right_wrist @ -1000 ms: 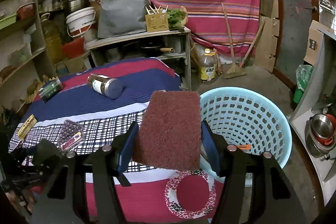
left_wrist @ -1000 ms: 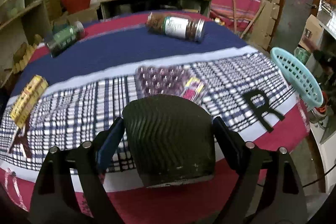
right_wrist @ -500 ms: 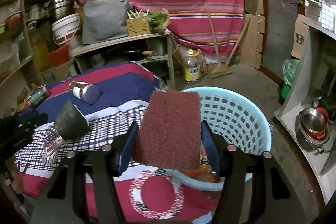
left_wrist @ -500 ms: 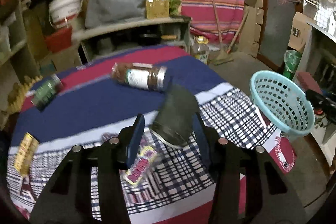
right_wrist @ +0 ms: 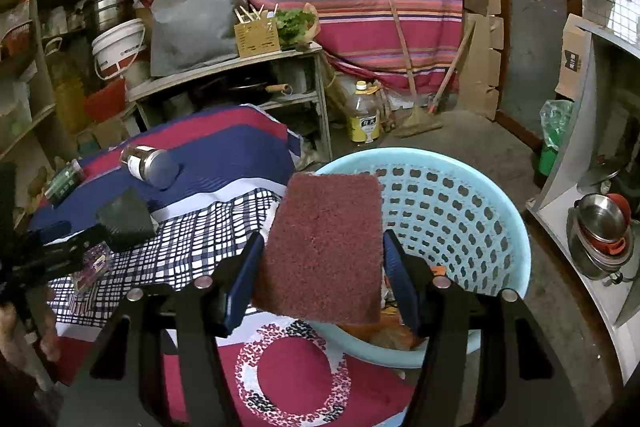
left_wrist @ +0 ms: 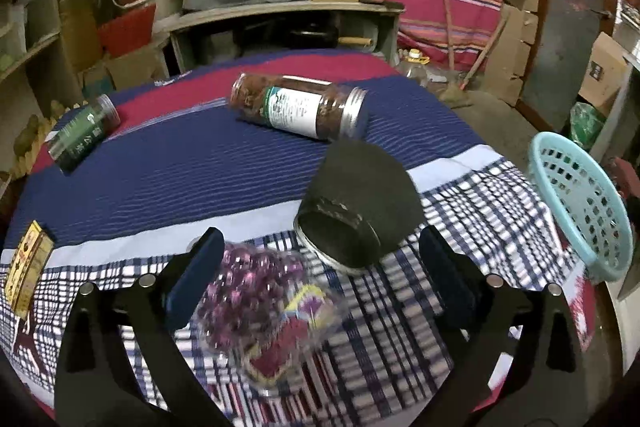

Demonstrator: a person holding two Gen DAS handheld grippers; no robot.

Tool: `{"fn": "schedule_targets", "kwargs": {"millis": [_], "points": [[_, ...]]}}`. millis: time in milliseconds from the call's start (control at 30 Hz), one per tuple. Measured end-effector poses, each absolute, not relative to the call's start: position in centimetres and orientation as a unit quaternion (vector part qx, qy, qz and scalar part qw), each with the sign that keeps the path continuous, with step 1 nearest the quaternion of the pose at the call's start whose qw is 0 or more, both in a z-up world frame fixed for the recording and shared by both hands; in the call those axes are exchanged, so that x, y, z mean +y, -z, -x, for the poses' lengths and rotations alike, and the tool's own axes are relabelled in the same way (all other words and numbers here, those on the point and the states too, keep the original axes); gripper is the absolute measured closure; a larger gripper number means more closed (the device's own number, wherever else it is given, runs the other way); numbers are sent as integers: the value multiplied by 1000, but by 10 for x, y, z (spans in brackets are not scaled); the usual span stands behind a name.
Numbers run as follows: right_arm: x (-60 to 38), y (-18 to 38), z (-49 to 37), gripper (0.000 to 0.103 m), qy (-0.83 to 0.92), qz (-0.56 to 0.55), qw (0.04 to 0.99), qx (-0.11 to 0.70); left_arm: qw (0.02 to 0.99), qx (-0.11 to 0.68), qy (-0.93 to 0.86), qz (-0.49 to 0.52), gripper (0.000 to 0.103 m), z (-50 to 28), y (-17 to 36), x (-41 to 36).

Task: Collect trash
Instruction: 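Carry the black cylinder with the left tool over the basket while the right tool holds the pad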

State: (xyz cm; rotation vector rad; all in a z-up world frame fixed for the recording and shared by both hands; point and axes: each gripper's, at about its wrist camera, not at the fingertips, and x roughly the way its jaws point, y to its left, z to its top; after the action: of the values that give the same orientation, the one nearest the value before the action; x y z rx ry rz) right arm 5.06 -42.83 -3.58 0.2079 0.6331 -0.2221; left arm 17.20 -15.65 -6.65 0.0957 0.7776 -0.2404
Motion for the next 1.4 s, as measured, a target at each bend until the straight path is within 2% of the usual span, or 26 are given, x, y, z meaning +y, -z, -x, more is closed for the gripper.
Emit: {"fn": "schedule_targets", "kwargs": {"millis": [433,467,567,700,900,1133,1400], "points": [[-432,44,-62,43,116,-103,934,321,903,404,134,-56,6,-217,84,-182],[-432,44,-63,43,116,-103,934,321,903,403,136,-60,8,-218,85,-185],[-433,45,-64,43,116,-102,934,322,899,403,156,-68,23,-216,87,-190],[-433,47,-63,43,116,-103,933,324,902,394,157,-84,24,-207,84,-194],[-438,45,-57,43,120,-104,935,318,914,360,168,-85,24,-184,54,-203],[-458,35,-37,43,144,-106,936,302,923,306,217,-80,24,-152,5,-248],[-489,18,-17,43,179,-101,937,283,916,277,274,-93,24,-126,-4,-318]]}}
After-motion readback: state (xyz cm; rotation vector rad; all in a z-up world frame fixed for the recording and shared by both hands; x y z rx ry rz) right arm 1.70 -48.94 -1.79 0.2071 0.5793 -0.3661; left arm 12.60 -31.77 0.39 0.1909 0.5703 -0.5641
